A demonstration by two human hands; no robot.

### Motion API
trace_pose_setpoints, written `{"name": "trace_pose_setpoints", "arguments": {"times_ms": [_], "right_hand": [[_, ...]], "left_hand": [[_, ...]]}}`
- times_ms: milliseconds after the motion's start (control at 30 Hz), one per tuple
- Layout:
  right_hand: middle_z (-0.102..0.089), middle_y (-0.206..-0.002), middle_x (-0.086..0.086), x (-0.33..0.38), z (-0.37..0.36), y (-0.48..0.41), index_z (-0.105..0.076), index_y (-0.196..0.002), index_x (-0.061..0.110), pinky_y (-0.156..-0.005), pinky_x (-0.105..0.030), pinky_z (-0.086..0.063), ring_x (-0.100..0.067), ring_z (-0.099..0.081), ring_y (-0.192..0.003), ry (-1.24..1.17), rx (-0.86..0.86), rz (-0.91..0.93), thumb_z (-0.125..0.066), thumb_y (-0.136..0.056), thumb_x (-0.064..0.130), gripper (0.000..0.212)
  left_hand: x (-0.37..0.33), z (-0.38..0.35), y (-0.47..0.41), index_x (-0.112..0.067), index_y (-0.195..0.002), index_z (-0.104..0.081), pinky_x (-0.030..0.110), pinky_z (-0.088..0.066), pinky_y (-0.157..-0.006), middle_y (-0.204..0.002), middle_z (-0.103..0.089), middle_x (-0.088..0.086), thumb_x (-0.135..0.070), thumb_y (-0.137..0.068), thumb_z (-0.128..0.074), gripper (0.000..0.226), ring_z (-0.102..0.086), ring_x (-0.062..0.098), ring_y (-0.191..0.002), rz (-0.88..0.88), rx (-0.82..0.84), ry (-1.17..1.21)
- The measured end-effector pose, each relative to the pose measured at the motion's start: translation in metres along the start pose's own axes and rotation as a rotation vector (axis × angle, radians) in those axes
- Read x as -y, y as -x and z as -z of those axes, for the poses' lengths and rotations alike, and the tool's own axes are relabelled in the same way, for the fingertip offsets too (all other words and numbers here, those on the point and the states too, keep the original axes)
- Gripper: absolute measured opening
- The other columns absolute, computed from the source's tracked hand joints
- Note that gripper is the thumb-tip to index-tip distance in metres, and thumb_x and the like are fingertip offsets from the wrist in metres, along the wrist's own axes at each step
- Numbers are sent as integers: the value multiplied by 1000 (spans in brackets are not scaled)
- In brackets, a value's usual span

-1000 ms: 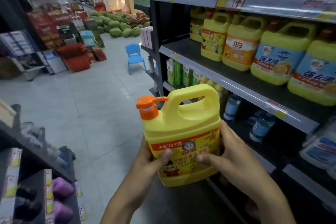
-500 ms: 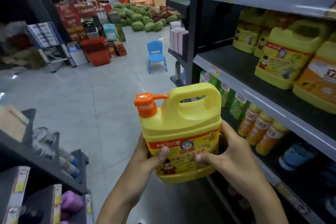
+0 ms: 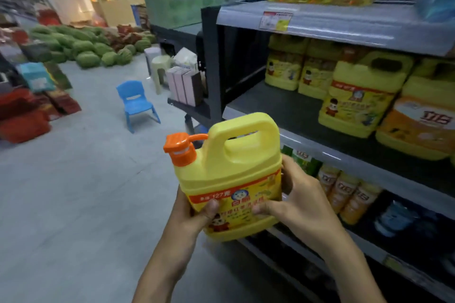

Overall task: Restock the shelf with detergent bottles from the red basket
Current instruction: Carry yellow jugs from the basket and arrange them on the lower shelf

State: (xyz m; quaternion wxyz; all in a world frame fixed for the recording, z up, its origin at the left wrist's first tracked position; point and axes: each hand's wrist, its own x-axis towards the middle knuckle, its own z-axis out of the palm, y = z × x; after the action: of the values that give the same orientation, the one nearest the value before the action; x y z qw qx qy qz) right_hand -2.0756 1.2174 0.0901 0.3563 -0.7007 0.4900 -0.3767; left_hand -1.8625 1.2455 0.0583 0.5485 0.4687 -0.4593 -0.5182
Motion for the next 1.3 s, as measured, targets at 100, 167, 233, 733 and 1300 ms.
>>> {"name": "trace_pose_setpoints", "arguments": {"times_ms": [100,167,233,733,1300], "right_hand": [[-65,-116,22,-16,10,-18,-49,-134,37,-94,-35,-56,1,-61,-113,5,-74,-76,-92,-65,21,83],[-64,-118,22,-29,19,-33,-48,-132,43,-95,-36,-56,2,-60,-114,11,-121,-101,-91,-66,19,82],[-63,-118,24,-44,29,-51,-47,-130,48,-95,-35,-56,2,-59,-115,-1,-163,-132,-90,-67,14,83],[-67,-120,8,-111,76,-203,-44,-116,46,-91,-39,-55,-11,-63,-112,-47,-662,-175,-90,-64,9,79],[-57,-138,1,-138,49,-243,-43,-148,28,-100,-44,-52,-16,-56,-127,39,-919,-278,-75,-77,47,79]], "left_hand": [[11,-8,-44,-27,-133,-53,34,-59,-85,-123,-70,-2,-69,-46,-86,102,-67,18,-113,57,106,16],[20,-16,-75,-26,-132,-54,34,-60,-82,-121,-71,-1,-69,-43,-87,104,-68,19,-111,71,165,13],[24,-27,-108,-22,-132,-54,31,-60,-77,-121,-71,0,-69,-43,-87,106,-68,21,-110,61,211,-12],[4,-99,-312,-26,-119,-54,14,-54,-75,-106,-73,-22,-11,-76,-76,51,-68,-2,-100,-210,477,-119],[27,-115,-403,-27,-128,-49,18,-56,-70,-118,-67,-5,3,-86,-69,55,-67,10,-106,-140,671,-86]]}}
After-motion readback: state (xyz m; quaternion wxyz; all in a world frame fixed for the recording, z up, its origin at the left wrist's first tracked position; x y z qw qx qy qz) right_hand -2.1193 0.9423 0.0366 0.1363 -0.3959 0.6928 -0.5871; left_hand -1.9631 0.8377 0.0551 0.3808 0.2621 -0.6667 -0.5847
